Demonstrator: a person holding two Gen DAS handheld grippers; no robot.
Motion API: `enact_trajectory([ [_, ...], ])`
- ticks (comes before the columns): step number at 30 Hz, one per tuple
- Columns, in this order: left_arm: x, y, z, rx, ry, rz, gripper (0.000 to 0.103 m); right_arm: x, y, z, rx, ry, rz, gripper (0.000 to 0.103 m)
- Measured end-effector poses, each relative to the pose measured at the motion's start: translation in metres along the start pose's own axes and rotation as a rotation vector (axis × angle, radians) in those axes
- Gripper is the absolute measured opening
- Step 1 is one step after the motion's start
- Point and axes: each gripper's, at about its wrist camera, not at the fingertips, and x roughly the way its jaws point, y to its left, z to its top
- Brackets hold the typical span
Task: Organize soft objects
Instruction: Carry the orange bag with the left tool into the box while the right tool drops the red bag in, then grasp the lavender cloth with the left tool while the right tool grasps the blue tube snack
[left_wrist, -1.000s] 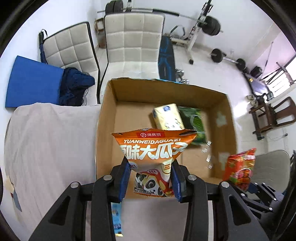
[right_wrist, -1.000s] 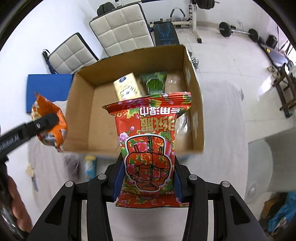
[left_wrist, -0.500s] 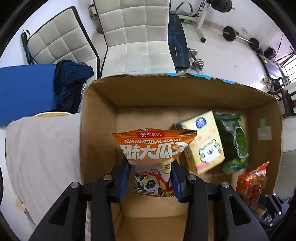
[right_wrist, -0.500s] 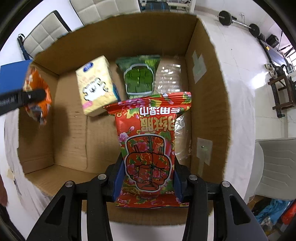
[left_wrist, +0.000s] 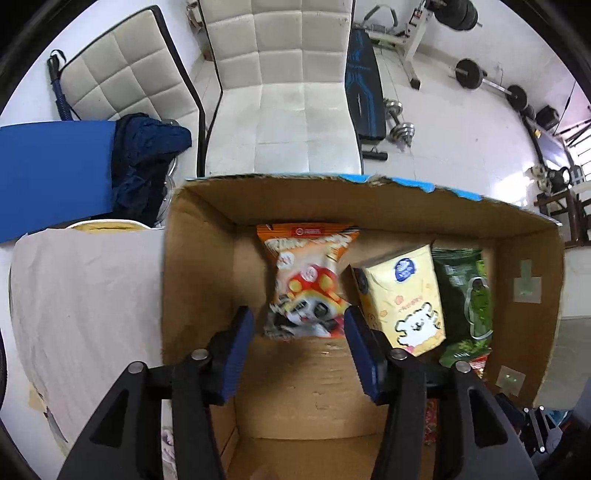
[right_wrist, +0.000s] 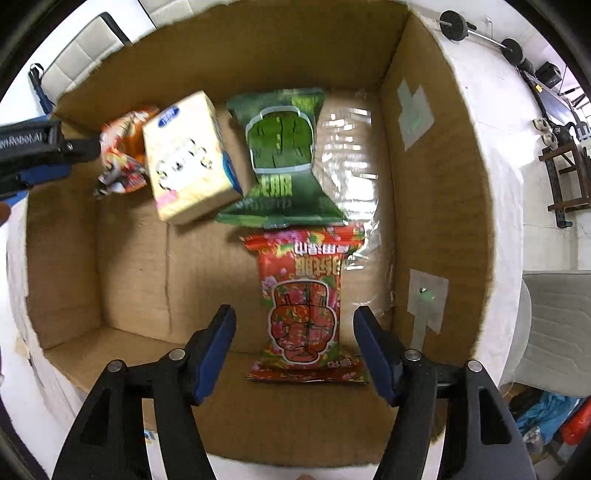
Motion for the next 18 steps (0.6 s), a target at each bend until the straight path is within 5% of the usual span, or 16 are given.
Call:
enact_trajectory([
  [9, -0.051, 0.002, -0.054, 0.003, -0.114, -0.016, 0.076, -0.034, 0.001, -0.017, -0.022, -0.092, -0.031, 0.095],
  [13, -0.075, 0.003, -0.088, 0.004, -0.157, -0.011, 0.096, -0.053, 0.003, -0.028, -0.008, -0.137, -0.029, 0.101],
  [18, -0.1, 0.004, -0.117, -0.025, -0.211, -0.016, 0.098, -0.084, 0.003, -0.047, -0.005, -0.208, -0.044, 0.103],
])
